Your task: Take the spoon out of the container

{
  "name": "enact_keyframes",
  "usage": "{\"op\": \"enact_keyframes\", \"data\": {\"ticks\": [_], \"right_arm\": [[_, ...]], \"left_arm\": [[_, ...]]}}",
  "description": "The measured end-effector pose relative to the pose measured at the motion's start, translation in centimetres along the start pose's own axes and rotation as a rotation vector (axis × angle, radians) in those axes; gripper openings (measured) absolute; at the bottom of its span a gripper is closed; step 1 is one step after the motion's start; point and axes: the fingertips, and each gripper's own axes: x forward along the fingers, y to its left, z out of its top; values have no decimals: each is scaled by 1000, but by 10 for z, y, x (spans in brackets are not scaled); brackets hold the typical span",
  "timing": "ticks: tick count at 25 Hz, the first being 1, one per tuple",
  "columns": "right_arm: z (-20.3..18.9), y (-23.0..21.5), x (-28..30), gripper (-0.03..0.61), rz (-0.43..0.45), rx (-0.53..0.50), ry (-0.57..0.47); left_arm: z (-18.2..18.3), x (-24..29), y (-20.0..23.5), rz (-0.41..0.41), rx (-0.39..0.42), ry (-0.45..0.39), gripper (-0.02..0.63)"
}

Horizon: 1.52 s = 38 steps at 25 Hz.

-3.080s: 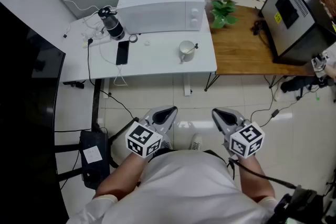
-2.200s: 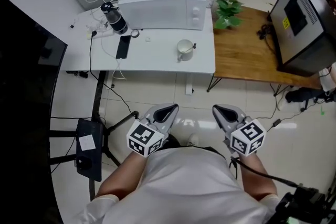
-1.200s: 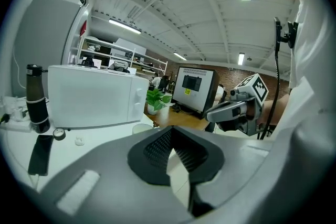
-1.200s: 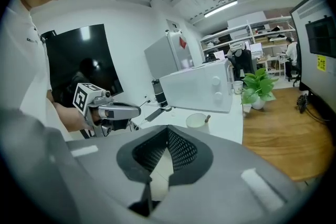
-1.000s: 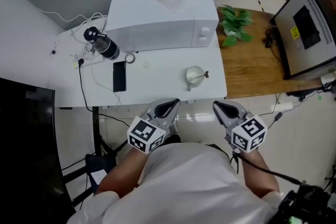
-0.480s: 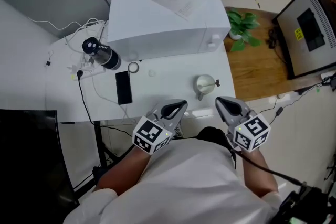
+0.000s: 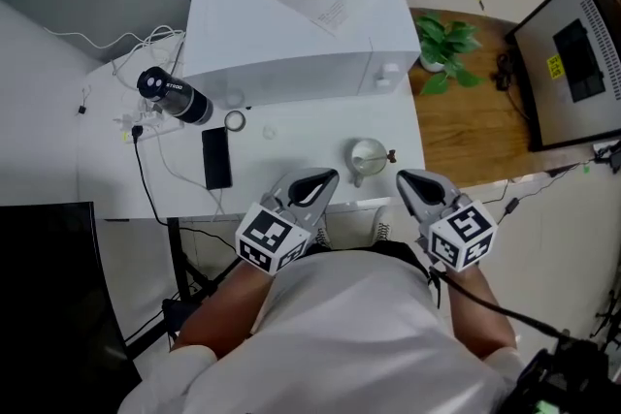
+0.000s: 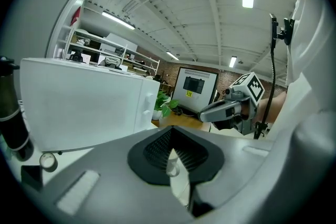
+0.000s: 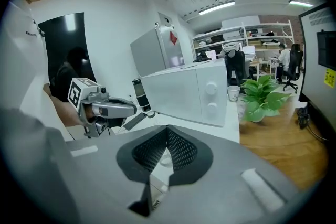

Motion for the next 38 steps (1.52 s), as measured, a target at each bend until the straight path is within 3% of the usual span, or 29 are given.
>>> {"op": "enact_keyframes", "data": {"ticks": [14,23,38], "right_arm": [[-9,-30,3,8,84,-22,41],[-17,-44,12,8,85,-31,70],[-50,-68,53,89,60,64,147]], "left_arm": [[5,30,2,71,-15,7,5],[3,37,7,89,-16,18,5],[-16,36,15,96,-51,63,5]]}}
